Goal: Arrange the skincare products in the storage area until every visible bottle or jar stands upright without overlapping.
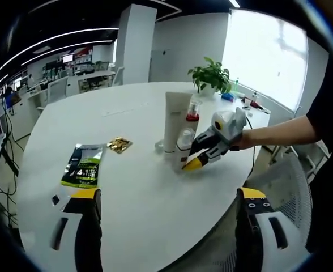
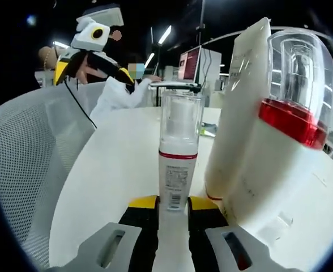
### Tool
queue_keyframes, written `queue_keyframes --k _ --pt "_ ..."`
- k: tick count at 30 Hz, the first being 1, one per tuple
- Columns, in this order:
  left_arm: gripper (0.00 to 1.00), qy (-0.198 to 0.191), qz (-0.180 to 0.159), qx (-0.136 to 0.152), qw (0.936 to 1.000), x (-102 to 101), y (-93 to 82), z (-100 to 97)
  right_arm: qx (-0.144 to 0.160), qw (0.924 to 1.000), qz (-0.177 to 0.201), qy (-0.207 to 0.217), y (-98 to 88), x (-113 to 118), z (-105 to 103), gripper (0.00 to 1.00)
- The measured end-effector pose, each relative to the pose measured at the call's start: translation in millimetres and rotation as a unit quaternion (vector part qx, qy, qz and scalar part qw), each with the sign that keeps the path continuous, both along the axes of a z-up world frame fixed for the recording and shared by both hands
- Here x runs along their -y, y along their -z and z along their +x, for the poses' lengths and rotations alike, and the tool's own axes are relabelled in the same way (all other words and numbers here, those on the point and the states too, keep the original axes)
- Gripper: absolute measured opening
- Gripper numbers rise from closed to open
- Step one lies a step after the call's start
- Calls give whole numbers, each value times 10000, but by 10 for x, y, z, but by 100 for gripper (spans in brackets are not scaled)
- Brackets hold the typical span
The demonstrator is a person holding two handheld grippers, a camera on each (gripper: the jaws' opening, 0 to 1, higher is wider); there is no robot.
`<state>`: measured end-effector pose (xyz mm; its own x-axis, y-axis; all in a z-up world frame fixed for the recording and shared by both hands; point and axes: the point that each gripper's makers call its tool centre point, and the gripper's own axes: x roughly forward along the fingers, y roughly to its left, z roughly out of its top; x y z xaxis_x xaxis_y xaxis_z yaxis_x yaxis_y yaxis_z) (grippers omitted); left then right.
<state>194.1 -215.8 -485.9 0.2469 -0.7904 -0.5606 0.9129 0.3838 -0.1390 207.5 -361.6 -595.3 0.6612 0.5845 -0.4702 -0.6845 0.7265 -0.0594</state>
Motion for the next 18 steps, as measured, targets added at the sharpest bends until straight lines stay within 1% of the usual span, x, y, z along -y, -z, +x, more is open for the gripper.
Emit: queue_keyframes --k 1,9,14,16,18 --pt "92 -1 5 -2 10000 -4 7 2 -17 10000 12 41 2 12 5 10" --pt "92 19 8 -42 10000 17 27 -26 -74 10000 -1 -12 29 40 23 10" --pt "92 31 28 -34 10000 18 34 -34 -180 9998 -36 -19 78 76 15 10" --pt "92 22 28 -31 10000 13 34 -33 -237 9997 51 37 81 81 5 11" --pt "92 12 21 -24 10000 8 28 -35 -236 9997 39 58 71 66 -12 13"
